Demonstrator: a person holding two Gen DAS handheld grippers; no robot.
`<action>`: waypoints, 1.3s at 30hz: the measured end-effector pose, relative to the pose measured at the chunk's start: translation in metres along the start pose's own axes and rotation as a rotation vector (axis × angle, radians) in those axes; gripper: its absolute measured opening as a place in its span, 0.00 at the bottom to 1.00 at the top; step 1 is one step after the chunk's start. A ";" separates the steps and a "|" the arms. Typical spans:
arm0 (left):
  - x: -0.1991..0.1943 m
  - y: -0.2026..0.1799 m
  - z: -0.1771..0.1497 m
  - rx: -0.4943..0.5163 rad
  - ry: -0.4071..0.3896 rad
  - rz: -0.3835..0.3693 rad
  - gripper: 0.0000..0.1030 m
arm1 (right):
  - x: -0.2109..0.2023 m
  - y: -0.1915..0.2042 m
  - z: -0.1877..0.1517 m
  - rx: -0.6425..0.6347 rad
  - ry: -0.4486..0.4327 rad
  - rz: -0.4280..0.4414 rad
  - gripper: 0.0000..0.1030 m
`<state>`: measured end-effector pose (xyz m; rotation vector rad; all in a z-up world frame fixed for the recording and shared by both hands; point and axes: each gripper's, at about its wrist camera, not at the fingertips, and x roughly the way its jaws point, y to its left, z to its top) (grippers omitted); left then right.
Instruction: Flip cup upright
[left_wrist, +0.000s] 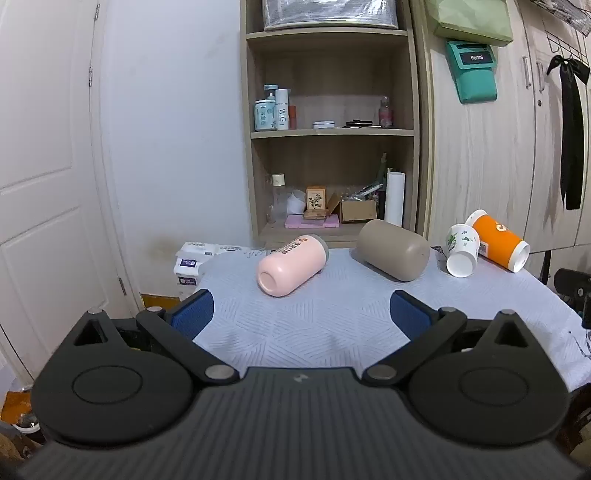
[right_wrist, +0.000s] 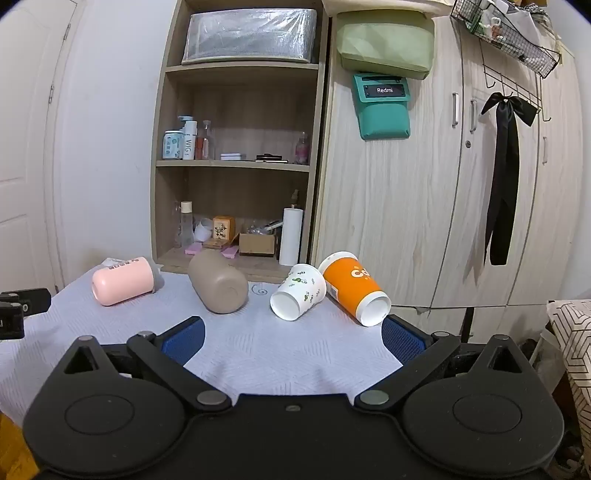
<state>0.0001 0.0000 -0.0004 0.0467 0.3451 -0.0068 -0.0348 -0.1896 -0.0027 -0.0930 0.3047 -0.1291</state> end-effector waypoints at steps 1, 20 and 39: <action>0.001 0.001 0.000 -0.001 0.004 -0.002 1.00 | 0.000 0.001 0.000 0.000 -0.001 -0.001 1.00; -0.005 0.009 -0.003 -0.044 -0.020 0.033 1.00 | -0.005 0.000 -0.001 -0.001 -0.003 -0.004 1.00; -0.007 0.013 -0.004 -0.041 -0.032 0.008 1.00 | -0.007 -0.001 -0.004 -0.003 0.000 -0.008 1.00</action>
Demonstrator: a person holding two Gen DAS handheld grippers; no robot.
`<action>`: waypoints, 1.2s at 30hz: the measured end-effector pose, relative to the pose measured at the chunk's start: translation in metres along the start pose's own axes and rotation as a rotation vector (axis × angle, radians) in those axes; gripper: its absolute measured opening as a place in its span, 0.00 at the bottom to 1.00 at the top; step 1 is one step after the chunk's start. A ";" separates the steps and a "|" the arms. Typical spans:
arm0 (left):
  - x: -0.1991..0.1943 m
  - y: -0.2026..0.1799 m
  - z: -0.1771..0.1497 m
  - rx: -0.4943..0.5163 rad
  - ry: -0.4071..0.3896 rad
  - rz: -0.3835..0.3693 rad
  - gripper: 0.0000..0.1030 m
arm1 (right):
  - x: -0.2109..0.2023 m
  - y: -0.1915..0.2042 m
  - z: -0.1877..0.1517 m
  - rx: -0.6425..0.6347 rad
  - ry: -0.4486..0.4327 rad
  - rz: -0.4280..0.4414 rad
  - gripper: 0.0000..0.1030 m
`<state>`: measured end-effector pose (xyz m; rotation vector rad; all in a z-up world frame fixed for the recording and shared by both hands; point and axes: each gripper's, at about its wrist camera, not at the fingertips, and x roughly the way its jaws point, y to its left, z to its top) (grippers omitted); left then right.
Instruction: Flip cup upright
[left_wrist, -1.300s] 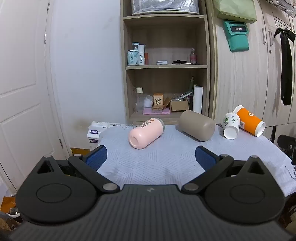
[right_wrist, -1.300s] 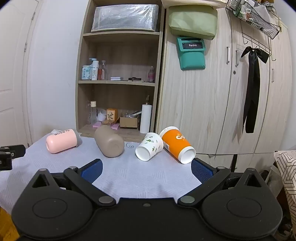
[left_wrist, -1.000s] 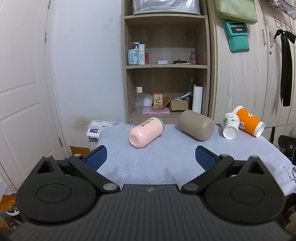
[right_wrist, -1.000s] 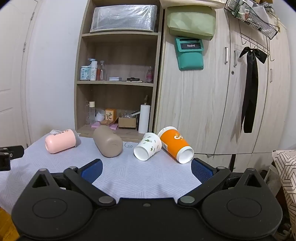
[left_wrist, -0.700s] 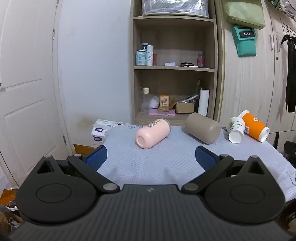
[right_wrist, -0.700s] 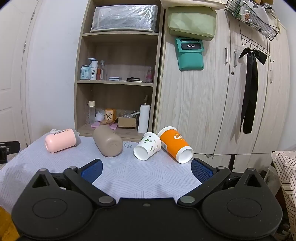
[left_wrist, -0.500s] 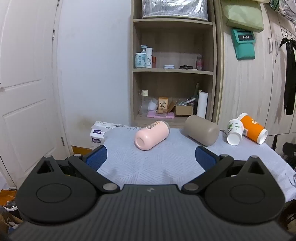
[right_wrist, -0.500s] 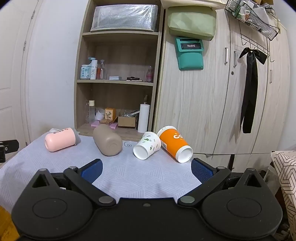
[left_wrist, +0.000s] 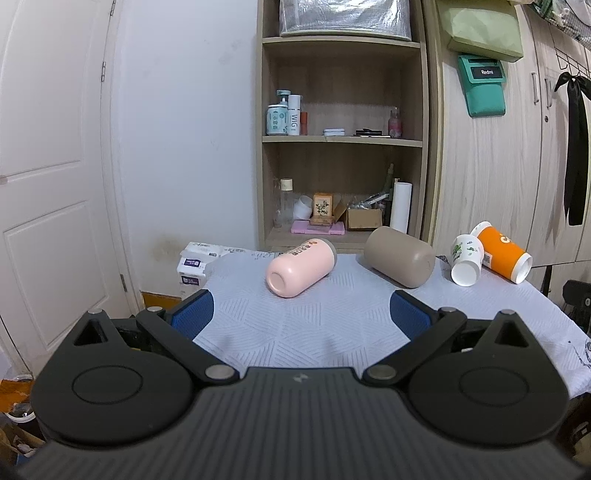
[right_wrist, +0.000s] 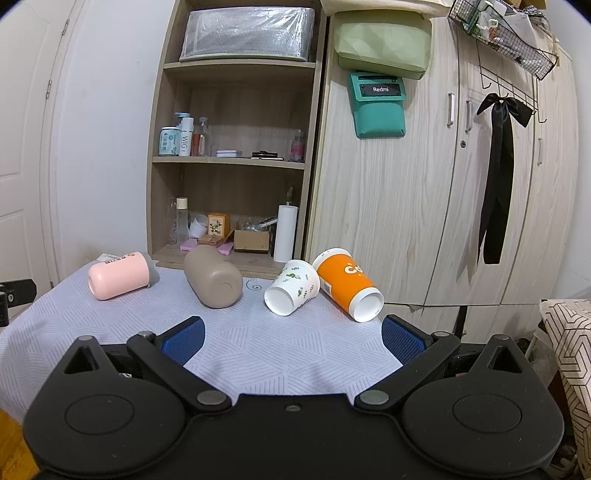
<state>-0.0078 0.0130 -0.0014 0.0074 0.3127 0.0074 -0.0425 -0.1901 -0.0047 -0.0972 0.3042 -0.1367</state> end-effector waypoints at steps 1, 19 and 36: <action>0.000 0.000 0.000 0.000 0.000 0.000 1.00 | 0.000 0.000 0.000 -0.001 0.000 0.001 1.00; 0.002 0.003 -0.002 -0.021 0.015 -0.008 1.00 | 0.003 -0.002 -0.001 -0.004 0.012 -0.004 1.00; 0.006 0.001 -0.002 -0.015 0.028 -0.002 1.00 | 0.006 -0.004 -0.002 -0.004 0.024 -0.005 1.00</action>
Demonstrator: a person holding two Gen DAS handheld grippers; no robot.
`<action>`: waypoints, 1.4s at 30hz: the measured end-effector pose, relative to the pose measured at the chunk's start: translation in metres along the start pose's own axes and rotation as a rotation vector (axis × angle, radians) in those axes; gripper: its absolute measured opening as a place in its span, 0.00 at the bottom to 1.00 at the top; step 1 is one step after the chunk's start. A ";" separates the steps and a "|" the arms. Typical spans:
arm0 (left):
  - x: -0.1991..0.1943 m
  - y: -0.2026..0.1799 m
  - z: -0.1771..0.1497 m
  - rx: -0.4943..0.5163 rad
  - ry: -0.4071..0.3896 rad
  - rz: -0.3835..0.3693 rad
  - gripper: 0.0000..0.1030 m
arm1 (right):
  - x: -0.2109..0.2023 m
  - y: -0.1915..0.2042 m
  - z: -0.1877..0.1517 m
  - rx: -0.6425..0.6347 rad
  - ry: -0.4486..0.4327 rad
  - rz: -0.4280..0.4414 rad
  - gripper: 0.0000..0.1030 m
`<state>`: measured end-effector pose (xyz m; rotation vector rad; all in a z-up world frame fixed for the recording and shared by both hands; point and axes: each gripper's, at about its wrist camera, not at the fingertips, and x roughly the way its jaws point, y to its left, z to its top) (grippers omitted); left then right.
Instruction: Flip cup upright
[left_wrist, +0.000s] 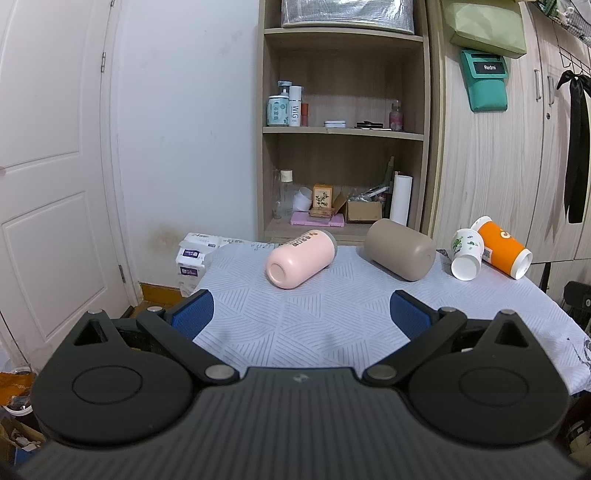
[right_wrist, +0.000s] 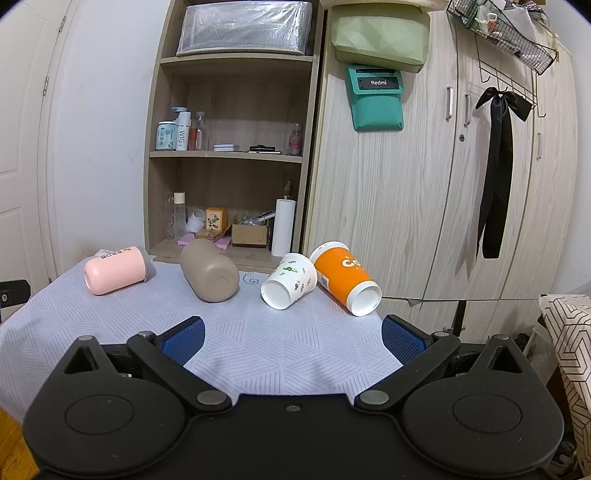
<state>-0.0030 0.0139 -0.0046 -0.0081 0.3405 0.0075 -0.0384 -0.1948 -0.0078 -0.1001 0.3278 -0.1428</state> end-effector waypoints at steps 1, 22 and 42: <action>0.000 0.000 0.000 0.000 0.000 0.000 1.00 | 0.000 0.000 0.000 0.000 0.000 0.000 1.00; 0.003 -0.002 0.016 0.053 0.071 -0.092 1.00 | 0.010 -0.001 0.006 0.052 0.030 0.138 1.00; 0.179 0.051 0.095 0.213 0.340 -0.364 0.98 | 0.129 0.091 0.031 0.054 0.221 0.469 1.00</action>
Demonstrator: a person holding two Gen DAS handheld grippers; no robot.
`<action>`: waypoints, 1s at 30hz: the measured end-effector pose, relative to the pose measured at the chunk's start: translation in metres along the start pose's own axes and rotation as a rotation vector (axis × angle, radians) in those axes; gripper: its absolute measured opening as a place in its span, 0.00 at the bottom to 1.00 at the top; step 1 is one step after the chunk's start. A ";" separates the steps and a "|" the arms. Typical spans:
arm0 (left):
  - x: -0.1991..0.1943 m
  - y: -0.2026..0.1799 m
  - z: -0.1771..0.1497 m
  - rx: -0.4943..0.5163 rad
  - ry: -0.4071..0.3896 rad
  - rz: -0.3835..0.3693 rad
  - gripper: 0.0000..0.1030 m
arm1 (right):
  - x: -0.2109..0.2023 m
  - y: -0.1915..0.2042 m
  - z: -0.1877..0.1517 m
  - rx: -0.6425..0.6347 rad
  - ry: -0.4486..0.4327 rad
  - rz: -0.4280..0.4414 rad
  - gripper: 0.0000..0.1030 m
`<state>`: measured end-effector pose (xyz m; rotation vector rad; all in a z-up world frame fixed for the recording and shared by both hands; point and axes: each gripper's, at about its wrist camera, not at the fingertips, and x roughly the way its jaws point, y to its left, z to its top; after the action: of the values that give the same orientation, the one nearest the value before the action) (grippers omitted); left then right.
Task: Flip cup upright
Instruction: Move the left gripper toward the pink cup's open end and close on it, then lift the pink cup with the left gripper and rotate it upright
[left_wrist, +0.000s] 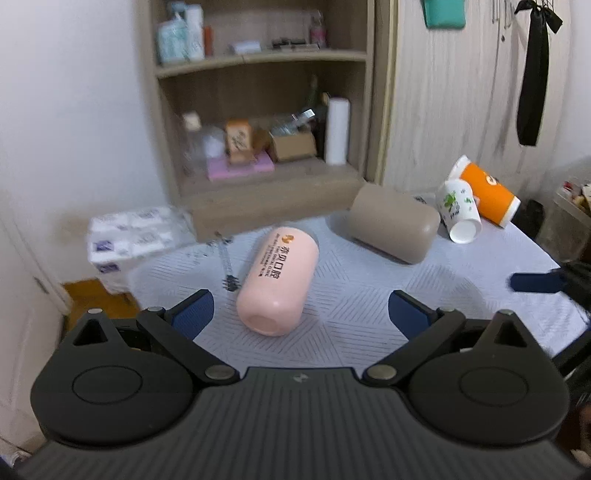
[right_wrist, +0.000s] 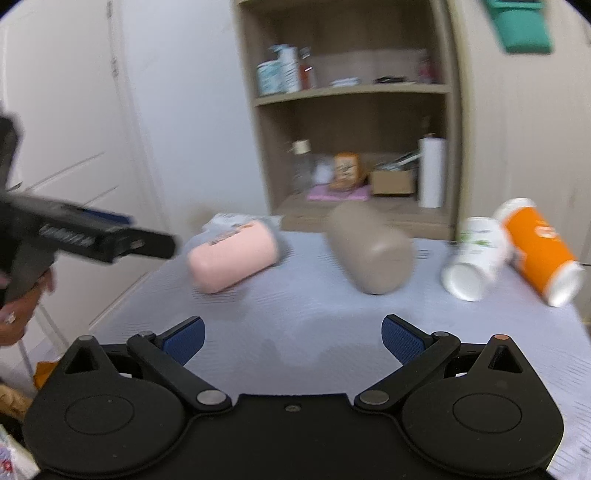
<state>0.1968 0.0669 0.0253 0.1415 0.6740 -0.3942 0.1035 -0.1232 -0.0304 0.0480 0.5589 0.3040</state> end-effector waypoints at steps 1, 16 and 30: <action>0.008 0.006 0.004 -0.002 0.023 -0.025 0.98 | 0.007 0.006 0.002 -0.007 0.009 0.017 1.00; 0.088 0.047 0.024 -0.042 0.191 -0.166 0.97 | 0.051 0.023 0.008 -0.010 0.062 0.005 1.00; 0.101 0.024 0.029 0.118 0.327 -0.046 0.57 | 0.085 0.032 0.018 0.035 0.103 0.082 1.00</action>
<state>0.2953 0.0506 -0.0163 0.3076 0.9772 -0.4603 0.1724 -0.0673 -0.0551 0.0898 0.6656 0.3777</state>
